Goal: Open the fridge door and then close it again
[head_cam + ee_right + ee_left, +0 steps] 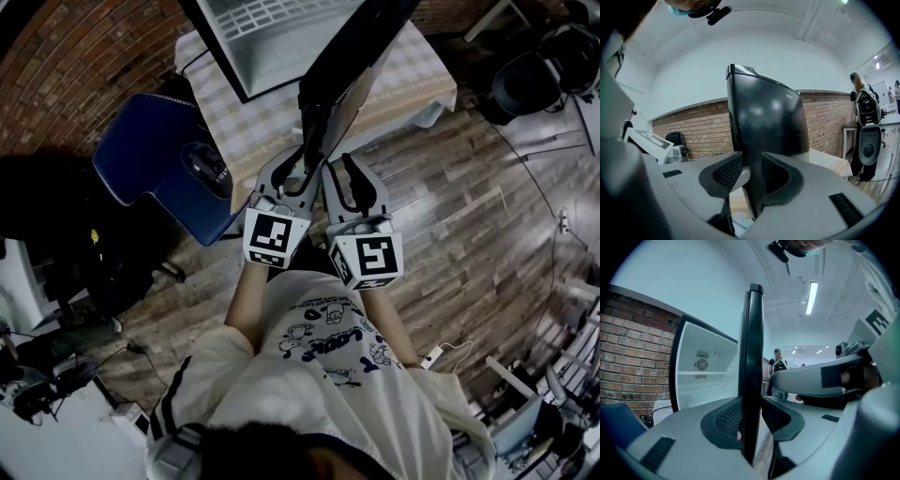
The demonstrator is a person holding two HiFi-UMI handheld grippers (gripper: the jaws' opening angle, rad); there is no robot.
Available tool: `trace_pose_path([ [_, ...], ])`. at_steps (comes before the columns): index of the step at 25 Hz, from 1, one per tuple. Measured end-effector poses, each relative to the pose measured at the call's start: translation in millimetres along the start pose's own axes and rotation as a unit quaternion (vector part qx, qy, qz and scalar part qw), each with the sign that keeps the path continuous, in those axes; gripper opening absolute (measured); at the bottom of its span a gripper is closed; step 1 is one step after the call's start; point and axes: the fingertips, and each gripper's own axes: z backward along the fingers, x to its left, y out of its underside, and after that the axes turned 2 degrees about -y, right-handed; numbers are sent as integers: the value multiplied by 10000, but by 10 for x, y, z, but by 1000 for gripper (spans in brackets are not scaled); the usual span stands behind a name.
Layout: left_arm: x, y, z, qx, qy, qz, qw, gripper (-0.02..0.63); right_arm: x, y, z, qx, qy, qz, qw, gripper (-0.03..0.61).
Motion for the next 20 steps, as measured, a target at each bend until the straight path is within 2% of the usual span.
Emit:
trace_pose_path([
  [10, -423, -6, -29, -21, 360, -146, 9992, 132, -89, -10, 185, 8, 17, -45, 10000, 172],
  [20, -863, -19, -61, -40, 864, -328, 9957, 118, -304, -25, 436, -65, 277, -109, 9995, 183],
])
